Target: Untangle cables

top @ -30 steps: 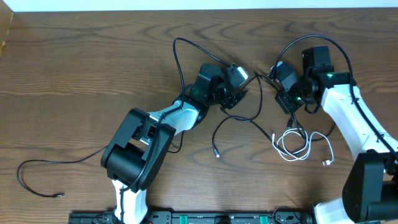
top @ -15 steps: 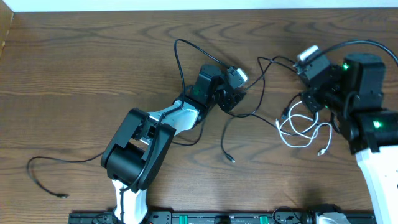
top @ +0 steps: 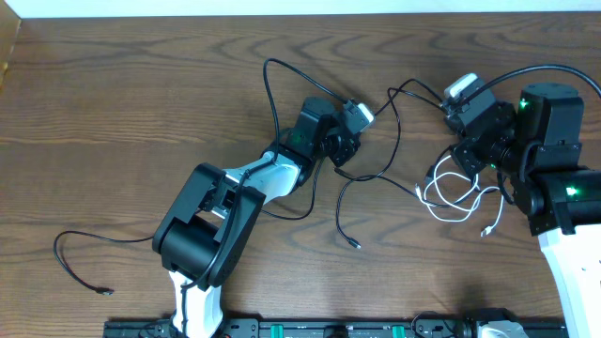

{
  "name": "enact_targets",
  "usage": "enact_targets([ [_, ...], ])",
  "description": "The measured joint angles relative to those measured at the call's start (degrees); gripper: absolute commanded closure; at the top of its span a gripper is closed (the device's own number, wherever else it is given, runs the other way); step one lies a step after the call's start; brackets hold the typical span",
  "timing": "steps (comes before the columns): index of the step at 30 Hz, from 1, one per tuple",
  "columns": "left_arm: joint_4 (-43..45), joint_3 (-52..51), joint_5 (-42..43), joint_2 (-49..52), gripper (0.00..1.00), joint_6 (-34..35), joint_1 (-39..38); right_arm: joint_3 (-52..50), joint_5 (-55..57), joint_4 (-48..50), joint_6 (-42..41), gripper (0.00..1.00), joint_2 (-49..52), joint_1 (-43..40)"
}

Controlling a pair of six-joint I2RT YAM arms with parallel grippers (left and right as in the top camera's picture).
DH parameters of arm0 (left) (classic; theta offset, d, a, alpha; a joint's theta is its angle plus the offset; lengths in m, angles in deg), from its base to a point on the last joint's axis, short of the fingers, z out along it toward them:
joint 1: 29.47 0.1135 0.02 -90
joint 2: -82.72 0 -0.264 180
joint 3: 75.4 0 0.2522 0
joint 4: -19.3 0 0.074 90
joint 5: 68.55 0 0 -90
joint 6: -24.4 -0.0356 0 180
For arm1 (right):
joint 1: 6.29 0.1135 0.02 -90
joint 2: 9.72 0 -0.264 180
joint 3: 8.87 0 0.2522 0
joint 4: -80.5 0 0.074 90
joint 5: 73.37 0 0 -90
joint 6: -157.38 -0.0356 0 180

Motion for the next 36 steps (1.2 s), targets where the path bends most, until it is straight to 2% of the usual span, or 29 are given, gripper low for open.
enact_targets([
  [3,-0.1,0.0,0.0,0.0,0.93,0.0,0.1,0.0,0.3,-0.8,0.0,0.97,0.0,0.0],
  [4,-0.3,0.0,0.0,-0.1,0.93,0.0,0.3,0.0,0.7,-1.1,-0.2,0.93,0.0,0.0],
  [5,-0.8,0.0,0.0,-0.4,0.92,0.0,0.8,0.0,1.1,-1.3,-0.4,0.83,0.0,0.0],
  [6,-1.3,0.0,0.0,-0.7,0.92,0.0,1.2,0.0,1.8,-1.4,-0.6,0.68,0.1,0.0],
  [7,-2.2,0.0,0.0,-1.4,0.92,0.0,1.8,0.0,2.2,-1.6,-1.1,0.37,0.2,0.0],
  [8,-3.7,0.0,0.0,-3.1,0.93,0.4,3.1,0.0,3.3,-1.7,-1.5,0.16,0.4,-0.1],
  [9,-4.4,0.0,0.0,-4.5,0.93,0.9,4.2,0.0,3.9,-1.9,-2.0,0.01,0.8,-0.4],
  [14,-9.9,-0.1,0.0,-15.2,0.93,5.2,10.6,0.0,5.5,-1.9,-3.7,0.01,4.1,-2.6],
  [19,-11.4,-0.1,0.0,-26.6,0.93,7.4,16.3,0.0,4.8,-2.0,-4.6,0.01,7.8,-3.0],
  [24,-11.5,-0.1,0.0,-35.3,0.92,7.8,18.8,0.0,0.2,-1.1,-4.9,0.01,11.3,-3.0],
  [30,-11.6,-0.1,0.0,-42.0,0.93,7.8,20.6,0.0,-10.3,2.4,-4.9,0.03,17.0,-3.0],
  [36,-14.2,-0.1,0.0,-42.5,0.93,7.9,20.6,0.0,-28.9,2.7,2.2,0.04,18.6,-3.0],
])
